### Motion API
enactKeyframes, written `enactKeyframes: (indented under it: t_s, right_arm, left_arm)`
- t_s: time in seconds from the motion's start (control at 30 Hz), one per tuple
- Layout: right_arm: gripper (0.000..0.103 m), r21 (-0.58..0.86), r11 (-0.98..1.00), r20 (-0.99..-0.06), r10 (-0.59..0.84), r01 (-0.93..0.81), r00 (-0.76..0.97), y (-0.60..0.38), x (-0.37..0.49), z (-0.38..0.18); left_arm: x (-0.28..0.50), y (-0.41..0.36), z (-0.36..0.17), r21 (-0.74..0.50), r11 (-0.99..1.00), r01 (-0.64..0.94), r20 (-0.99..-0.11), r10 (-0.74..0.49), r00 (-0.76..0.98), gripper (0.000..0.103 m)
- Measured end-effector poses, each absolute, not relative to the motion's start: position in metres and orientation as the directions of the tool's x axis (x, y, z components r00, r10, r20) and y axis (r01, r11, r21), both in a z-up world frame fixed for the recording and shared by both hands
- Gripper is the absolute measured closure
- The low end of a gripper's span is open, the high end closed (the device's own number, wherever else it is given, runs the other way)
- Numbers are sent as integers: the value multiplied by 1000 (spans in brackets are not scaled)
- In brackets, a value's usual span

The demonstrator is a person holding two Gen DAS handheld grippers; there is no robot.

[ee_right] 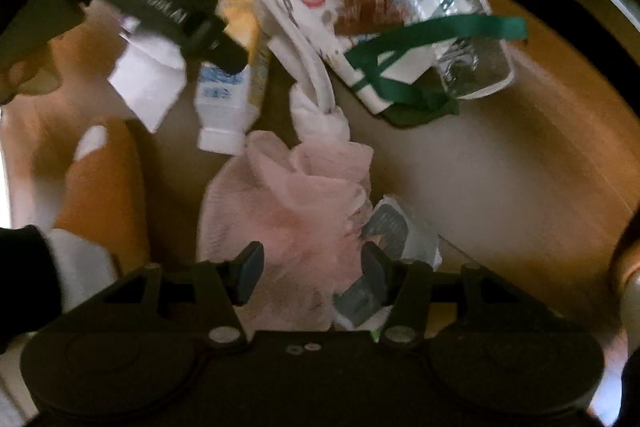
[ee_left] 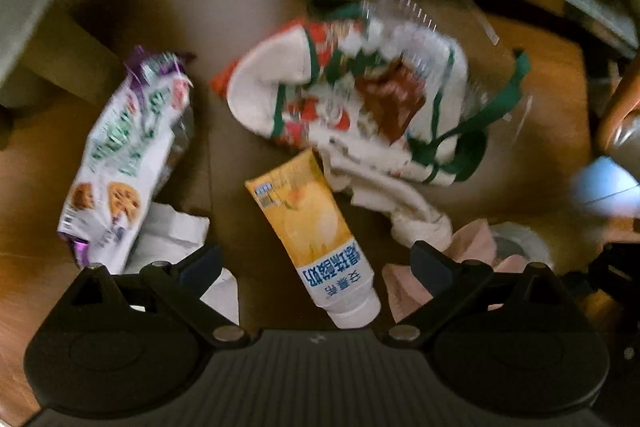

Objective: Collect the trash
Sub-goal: 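Lower the left gripper onto the yellow juice carton while the right grasps the pink mesh bag, then lift the juice carton and pink mesh bag up toward the teal bin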

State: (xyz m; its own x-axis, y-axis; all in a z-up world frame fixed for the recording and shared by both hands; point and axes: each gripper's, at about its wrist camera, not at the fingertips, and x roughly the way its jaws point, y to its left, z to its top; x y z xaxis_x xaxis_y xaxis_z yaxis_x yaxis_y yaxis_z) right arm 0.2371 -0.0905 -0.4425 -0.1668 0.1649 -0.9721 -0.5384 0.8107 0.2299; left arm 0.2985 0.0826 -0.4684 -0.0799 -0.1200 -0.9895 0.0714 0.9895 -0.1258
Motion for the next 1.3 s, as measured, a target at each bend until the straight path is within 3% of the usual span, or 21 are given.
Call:
enactKeyframes:
  t_s: [0.33, 0.37, 0.47, 0.6, 0.83, 1.3]
  right_arm:
    - [51, 255, 802, -961, 150, -540, -231, -77, 242, -490]
    - [51, 260, 800, -960, 154, -542, -233, -76, 242, -491]
    - [53, 261, 789, -962, 161, -556, -223, -74, 238, -490]
    - [69, 261, 788, -962, 165, -557, -217, -72, 234, -486]
    - [83, 240, 794, -969, 160, -559, -188, -72, 233, -464]
    - [88, 210, 823, -974, 225, -529, -36, -83, 232, -329]
  left_arm:
    - [293, 85, -522, -126, 992, 4, -982, -124, -139, 6]
    - [293, 85, -524, -122, 993, -1, -983, -121, -139, 9]
    - [294, 86, -530, -126, 992, -18, -982, -127, -143, 30]
    - [292, 83, -536, -148, 989, -25, -977, -150, -152, 55]
    - [285, 87, -520, -156, 988, -2, -976, -154, -156, 58]
    - [288, 88, -386, -148, 980, 136, -987, -138, -85, 59]
